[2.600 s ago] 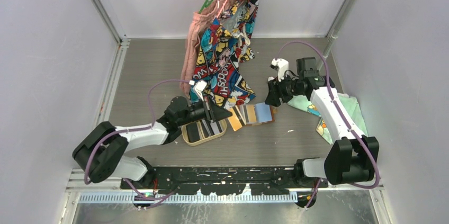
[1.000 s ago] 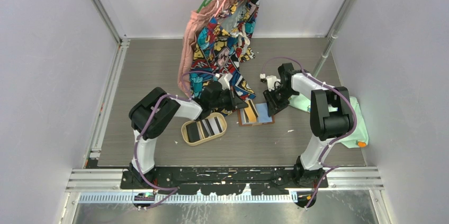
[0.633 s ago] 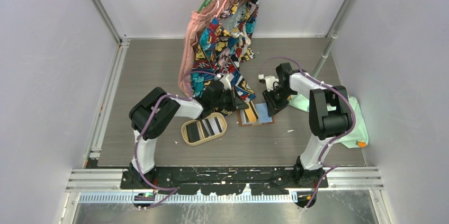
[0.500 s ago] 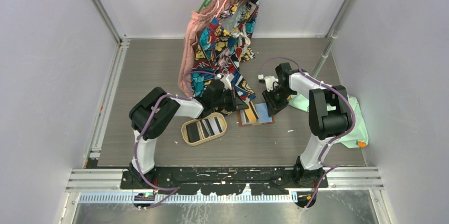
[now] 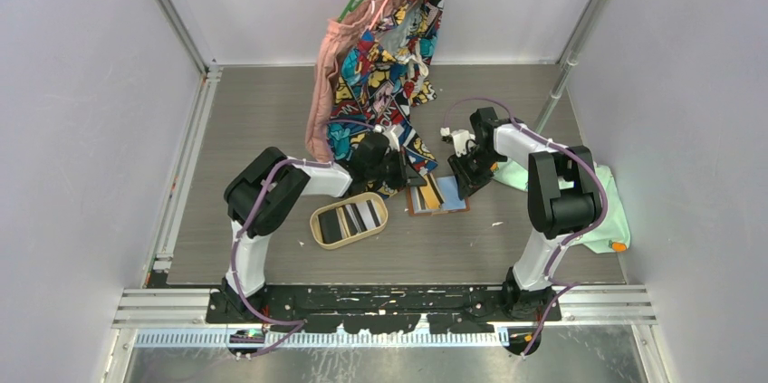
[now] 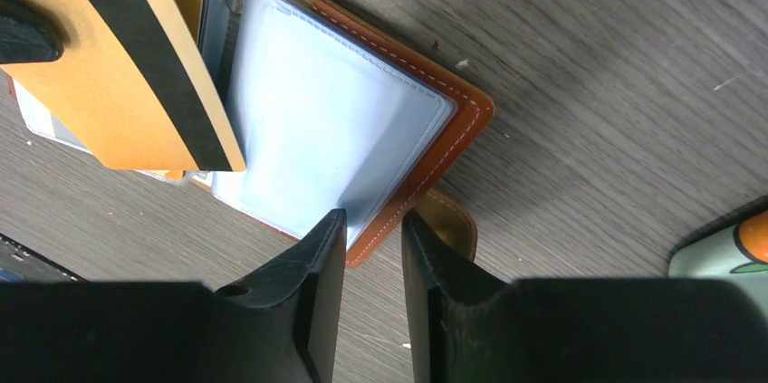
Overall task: Put the credit cards into the card holder
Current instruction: Insert the credit card into the card holder.
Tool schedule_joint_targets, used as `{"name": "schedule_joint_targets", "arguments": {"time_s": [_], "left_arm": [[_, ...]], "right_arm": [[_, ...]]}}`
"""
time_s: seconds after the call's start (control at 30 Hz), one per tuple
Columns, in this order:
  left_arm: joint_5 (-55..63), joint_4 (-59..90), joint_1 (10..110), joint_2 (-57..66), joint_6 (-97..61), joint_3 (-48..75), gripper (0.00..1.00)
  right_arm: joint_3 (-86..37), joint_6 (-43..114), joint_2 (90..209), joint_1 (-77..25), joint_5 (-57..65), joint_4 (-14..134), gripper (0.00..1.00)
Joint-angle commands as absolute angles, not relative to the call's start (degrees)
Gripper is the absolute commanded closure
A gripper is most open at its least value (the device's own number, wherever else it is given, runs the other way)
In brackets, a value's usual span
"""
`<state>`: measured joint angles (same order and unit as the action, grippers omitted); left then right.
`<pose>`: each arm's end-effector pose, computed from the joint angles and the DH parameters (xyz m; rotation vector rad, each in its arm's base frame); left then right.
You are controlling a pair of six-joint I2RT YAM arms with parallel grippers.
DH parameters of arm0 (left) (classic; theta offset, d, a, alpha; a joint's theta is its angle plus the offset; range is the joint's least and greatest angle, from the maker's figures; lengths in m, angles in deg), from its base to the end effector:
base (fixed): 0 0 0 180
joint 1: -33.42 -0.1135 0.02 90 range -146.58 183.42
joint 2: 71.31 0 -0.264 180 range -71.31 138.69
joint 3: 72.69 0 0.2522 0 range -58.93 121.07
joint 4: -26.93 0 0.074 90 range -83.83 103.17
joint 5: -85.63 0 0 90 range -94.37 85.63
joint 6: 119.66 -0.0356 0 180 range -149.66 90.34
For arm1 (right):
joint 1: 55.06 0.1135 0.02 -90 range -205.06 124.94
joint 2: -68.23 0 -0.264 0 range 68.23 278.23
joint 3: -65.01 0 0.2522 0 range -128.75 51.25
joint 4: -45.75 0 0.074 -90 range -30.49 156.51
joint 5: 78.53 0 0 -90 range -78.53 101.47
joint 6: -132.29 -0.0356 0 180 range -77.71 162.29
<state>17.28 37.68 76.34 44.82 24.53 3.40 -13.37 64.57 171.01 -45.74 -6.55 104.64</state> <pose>0.3006 -0.2975 0.1359 0.0313 2.3748 -1.3349 0.3147 0.0628 0.1597 -0.8318 2.8384 0.4464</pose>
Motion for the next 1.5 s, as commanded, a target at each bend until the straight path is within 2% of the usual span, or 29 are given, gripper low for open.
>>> {"name": "schedule_joint_targets", "arguments": {"time_s": [0.0, 0.83, 1.47], "left_arm": [[17.8, 34.2, 77.0, 45.4, 25.0, 5.7, 1.00], [13.4, 28.2, 76.9, 41.4, 20.0, 6.2, 1.00], [17.3, 31.2, 77.4, 45.4, 22.8, 8.4, 1.00]], "right_arm": [[-15.2, 64.3, 171.1, -45.2, -6.6, 104.5, 0.66], [-15.2, 64.2, 171.1, -44.7, -6.2, 104.5, 0.66], [-15.4, 64.2, 171.2, -44.5, -6.2, 104.6, 0.66]]}}
